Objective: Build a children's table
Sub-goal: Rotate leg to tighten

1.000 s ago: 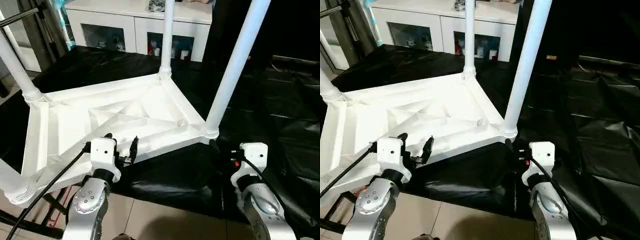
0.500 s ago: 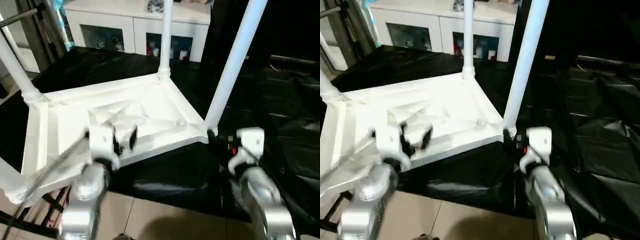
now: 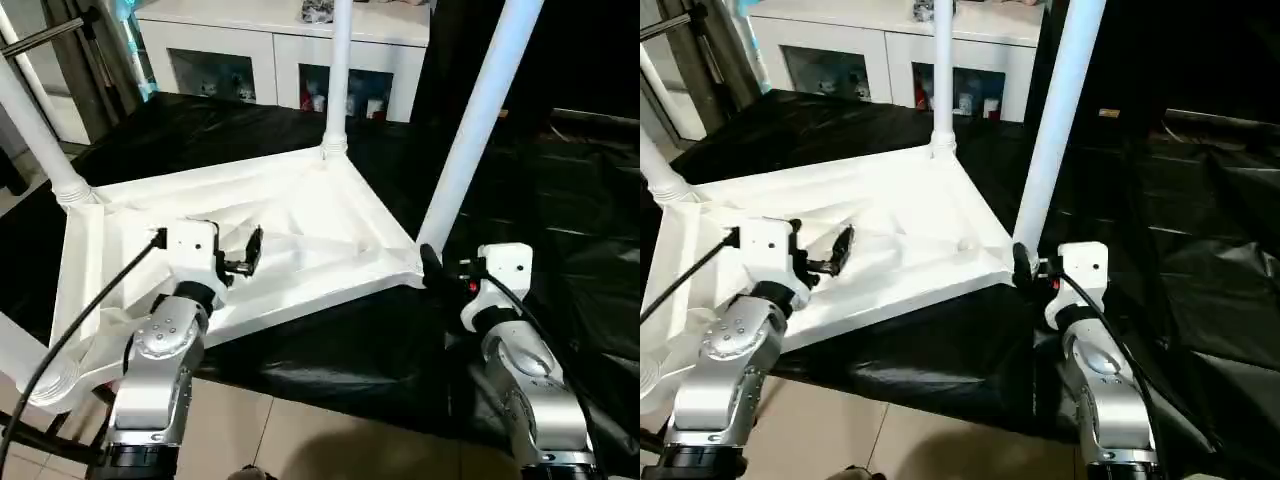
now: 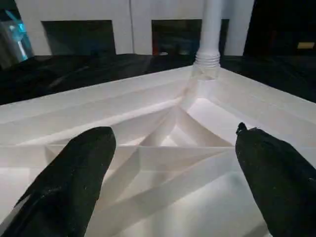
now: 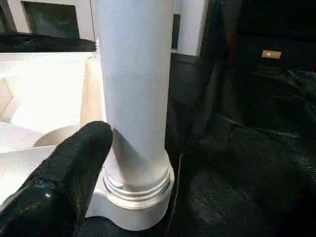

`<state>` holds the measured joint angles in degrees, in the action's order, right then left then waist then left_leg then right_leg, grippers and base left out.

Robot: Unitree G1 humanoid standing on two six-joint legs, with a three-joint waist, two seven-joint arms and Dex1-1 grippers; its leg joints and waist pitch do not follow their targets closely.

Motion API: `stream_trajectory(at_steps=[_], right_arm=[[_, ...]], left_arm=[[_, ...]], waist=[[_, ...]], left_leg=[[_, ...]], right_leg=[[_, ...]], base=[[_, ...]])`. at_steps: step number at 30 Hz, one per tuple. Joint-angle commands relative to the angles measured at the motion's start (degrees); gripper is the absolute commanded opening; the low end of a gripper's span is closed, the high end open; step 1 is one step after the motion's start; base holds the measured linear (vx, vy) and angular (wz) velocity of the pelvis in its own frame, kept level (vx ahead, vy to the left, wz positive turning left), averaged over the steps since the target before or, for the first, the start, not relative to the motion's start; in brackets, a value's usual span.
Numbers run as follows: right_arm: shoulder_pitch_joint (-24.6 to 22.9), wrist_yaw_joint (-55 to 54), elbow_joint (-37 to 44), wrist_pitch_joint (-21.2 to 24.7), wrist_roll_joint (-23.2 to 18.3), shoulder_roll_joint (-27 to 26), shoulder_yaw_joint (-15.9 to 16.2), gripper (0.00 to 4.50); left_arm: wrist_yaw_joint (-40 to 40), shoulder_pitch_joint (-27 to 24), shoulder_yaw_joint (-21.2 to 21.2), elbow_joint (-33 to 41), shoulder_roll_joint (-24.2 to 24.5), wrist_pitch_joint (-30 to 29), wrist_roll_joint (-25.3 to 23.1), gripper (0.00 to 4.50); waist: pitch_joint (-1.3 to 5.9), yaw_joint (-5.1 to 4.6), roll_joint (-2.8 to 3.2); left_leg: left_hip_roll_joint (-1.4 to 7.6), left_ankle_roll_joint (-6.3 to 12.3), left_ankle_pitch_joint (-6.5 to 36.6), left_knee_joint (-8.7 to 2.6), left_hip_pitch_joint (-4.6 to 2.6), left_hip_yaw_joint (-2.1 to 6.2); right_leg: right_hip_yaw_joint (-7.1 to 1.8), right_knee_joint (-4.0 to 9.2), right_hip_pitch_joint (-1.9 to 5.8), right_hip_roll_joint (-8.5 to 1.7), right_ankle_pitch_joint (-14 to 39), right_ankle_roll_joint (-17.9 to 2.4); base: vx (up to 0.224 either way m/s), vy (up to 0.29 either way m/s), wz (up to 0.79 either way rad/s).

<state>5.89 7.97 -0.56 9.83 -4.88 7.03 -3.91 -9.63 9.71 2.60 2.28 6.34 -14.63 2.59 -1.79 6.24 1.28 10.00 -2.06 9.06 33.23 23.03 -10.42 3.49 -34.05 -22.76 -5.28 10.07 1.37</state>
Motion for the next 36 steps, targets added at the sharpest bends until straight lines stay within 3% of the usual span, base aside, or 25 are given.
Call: stream_trajectory(at_steps=[1,5,6,10,13,14,15,16,17,18,19,21,22,23,24,28,30,33,34,35,36], right_arm=[[0.64,-0.37,0.71,0.79,0.23,0.51,-0.28,4.5],[0.06,-0.52,1.84,1.1,0.51,1.33,-0.84,4.5],[-0.37,-0.62,2.85,1.54,0.68,1.77,-1.08,4.5],[-1.74,-0.77,6.87,3.51,1.01,3.18,-2.08,4.5],[-3.72,-0.56,11.48,5.79,1.07,4.79,-3.3,4.5],[-5.53,-0.48,15.3,7.81,0.99,5.93,-4.52,4.5],[-5.78,-0.48,15.87,8.14,0.98,6.09,-4.71,4.5],[-7.18,-0.52,18.82,9.8,0.85,6.83,-5.65,4.5],[-7.87,-0.55,20.23,10.62,0.81,7.13,-6.09,4.5],[-8.85,-0.59,22.39,11.97,1.03,7.7,-6.62,4.5],[-9.57,-0.61,24.28,13.24,1.15,8.16,-7.12,4.5],[-10.42,-0.71,28.01,16.26,1.18,8.92,-8.13,4.5],[-10.45,-0.71,29.3,17.46,1.13,9.2,-8.43,4.5],[-10.43,-0.7,29.82,17.96,1.11,9.31,-8.54,4.5],[-9.27,-1.04,31.09,19.59,0.55,9.47,-8.76,4.5],[-6.85,-2.03,31.01,20.42,0.45,8.96,-7.74,4.5],[-5.77,-2.21,30.74,20.98,0.58,8.24,-6.61,4.5],[-4.19,-1.97,29.42,20.97,-0.61,6.14,-5.17,4.5],[-4.12,-1.93,29.27,20.88,-0.67,6.04,-5.08,4.5],[-3.77,-1.37,27.91,19.51,-1.22,5.57,-4.6,4.5],[-3.76,-1.34,27.86,19.45,-1.24,5.56,-4.59,4.5]], left_arm=[[0.25,0.88,-0.76,-0.52,0.12,-0.28,-0.41,4.41],[0.23,0.81,-1.31,-0.93,0.03,-0.14,-0.72,4.41],[0.15,0.89,-1.35,-1.14,0.03,-0.05,-0.73,4.41],[0.03,1.68,-1.65,-2.7,-0.16,0.58,-0.74,4.41],[-0.32,2.71,-2.36,-4.53,-0.71,1.53,-0.55,4.41],[-0.34,3.41,-2.65,-5.91,-1.19,2.36,-0.49,4.41],[-0.34,3.52,-2.67,-6.12,-1.24,2.48,-0.48,4.41],[-0.28,3.93,-2.78,-7.09,-1.51,3.14,-0.46,4.41],[-0.26,4.09,-2.81,-7.65,-1.61,3.54,-0.48,4.41],[-0.16,4.24,-2.92,-8.54,-1.65,4.34,-0.66,4.41],[-0.06,4.33,-2.98,-9.22,-1.7,4.98,-0.81,4.41],[0.27,4.31,-3.0,-10.08,-1.91,5.95,-0.99,4.41],[0.41,4.23,-2.98,-10.32,-2.04,6.3,-1.0,4.41],[0.47,4.19,-2.97,-10.42,-2.1,6.46,-1.01,4.41],[1.08,3.92,-2.76,-10.49,-2.55,6.97,-1.05,4.41],[2.03,3.04,-2.81,-9.83,-2.82,7.5,-1.52,4.41],[2.41,2.58,-3.15,-9.22,-2.57,7.82,-2.06,4.41],[3.23,1.87,-3.74,-6.76,-2.13,7.53,-3.57,4.41],[3.29,1.84,-3.75,-6.57,-2.14,7.46,-3.6,4.41],[3.62,1.62,-3.96,-5.18,-2.24,6.94,-3.9,4.41],[3.63,1.61,-3.97,-5.13,-2.24,6.92,-3.91,4.41]], waist=[[2.98,0.02,0.5],[2.83,-0.05,0.64],[2.88,-0.07,1.16],[2.91,-0.59,1.66],[2.99,-0.78,1.58],[2.99,-1.48,1.4],[2.94,-1.48,1.45],[2.94,-2.16,0.8],[2.97,-2.19,1.01],[2.95,-2.65,0.85],[2.98,-3.7,-0.27],[2.88,-4.71,-0.47],[2.8,-5.19,-0.92],[2.73,-6.04,-0.49],[2.74,-6.56,-1.21],[2.49,-7.87,-1.27],[2.48,-7.65,-2.46],[2.42,-6.88,-2.13],[2.39,-6.63,-2.57],[2.41,-6.36,-2.23],[2.34,-5.91,-2.46]], left_leg=[[2.67,-1.82,21.62,-4.49,-1.74,1.56],[2.55,-1.93,22.38,-4.46,-1.71,1.53],[2.57,-2.07,22.47,-4.43,-1.8,1.58],[2.52,-2.07,21.99,-4.38,-1.73,1.57],[2.36,-1.41,20.89,-4.17,-1.71,1.4],[2.4,-0.98,20.01,-4.01,-1.78,1.21],[2.33,-0.78,19.68,-3.98,-1.75,1.21],[2.35,-0.43,19.04,-4.07,-1.41,1.2],[2.25,-0.25,18.87,-4.01,-1.44,1.22],[2.26,0.08,18.78,-4.0,-1.34,1.26],[2.18,0.68,18.54,-3.84,-1.21,1.11],[2.17,1.38,18.35,-3.69,-1.11,1.04],[2.13,1.57,18.44,-3.66,-0.97,1.03],[2.09,1.42,19.5,-3.74,-0.91,1.29],[2.12,1.42,20.08,-3.58,-1.02,1.21],[2.22,0.71,22.79,-3.74,-0.94,1.74],[2.13,0.74,23.63,-3.51,-1.18,1.56],[2.39,0.53,22.59,-3.76,-1.07,1.85],[2.51,0.36,22.87,-3.8,-1.18,1.88],[2.66,-0.29,23.55,-3.87,-1.62,1.87],[2.75,-0.66,23.87,-4.14,-1.38,1.99]], right_leg=[[-2.07,4.42,1.52,-2.52,13.79,-6.49],[-2.13,4.72,1.43,-2.56,16.45,-5.77],[-2.15,4.73,1.37,-2.57,16.92,-5.54],[-2.16,4.7,1.45,-2.26,15.85,-5.13],[-2.21,4.88,1.5,-2.22,16.28,-4.59],[-2.29,5.09,1.43,-2.12,17.07,-4.16],[-2.29,5.17,1.46,-2.05,17.38,-3.86],[-2.25,5.1,1.69,-2.04,17.68,-3.54],[-2.22,5.13,1.68,-2.05,18.29,-3.28],[-2.2,5.22,1.65,-2.12,19.05,-3.09],[-2.15,5.25,1.72,-2.1,20.62,-2.81],[-2.18,5.65,1.53,-2.08,22.92,-2.3],[-2.13,5.71,1.51,-1.99,23.76,-2.05],[-1.97,5.93,1.37,-2.05,25.97,-1.66],[-1.95,6.11,1.17,-1.92,26.61,-1.54],[-1.69,6.05,1.05,-2.05,27.9,-2.34],[-1.78,6.29,0.79,-2.19,29.14,-2.08],[-1.85,6.02,0.79,-2.55,28.65,-2.53],[-1.81,6.04,0.73,-2.52,28.21,-2.62],[-1.93,5.92,0.45,-2.39,26.61,-3.14],[-1.89,5.6,0.72,-2.42,24.88,-3.63]], base=[[0.0,0.0,0.0],[0.0,0.0,0.0],[0.0,0.0,0.0],[0.0,0.0,0.0],[0.0,0.0,0.0],[0.0,0.0,0.0],[0.0,0.0,0.0],[0.0,0.0,0.0],[0.0,0.0,0.0],[0.0,0.0,0.0],[0.0,0.0,0.0],[0.0,0.0,0.0],[0.0,0.0,0.0],[0.0,0.0,0.0],[0.0,0.0,0.0],[0.0,0.0,0.0],[0.0,0.0,0.0],[0.0,0.0,0.0],[0.0,0.0,0.0],[0.0,0.0,0.0],[0.0,0.0,0.0]])
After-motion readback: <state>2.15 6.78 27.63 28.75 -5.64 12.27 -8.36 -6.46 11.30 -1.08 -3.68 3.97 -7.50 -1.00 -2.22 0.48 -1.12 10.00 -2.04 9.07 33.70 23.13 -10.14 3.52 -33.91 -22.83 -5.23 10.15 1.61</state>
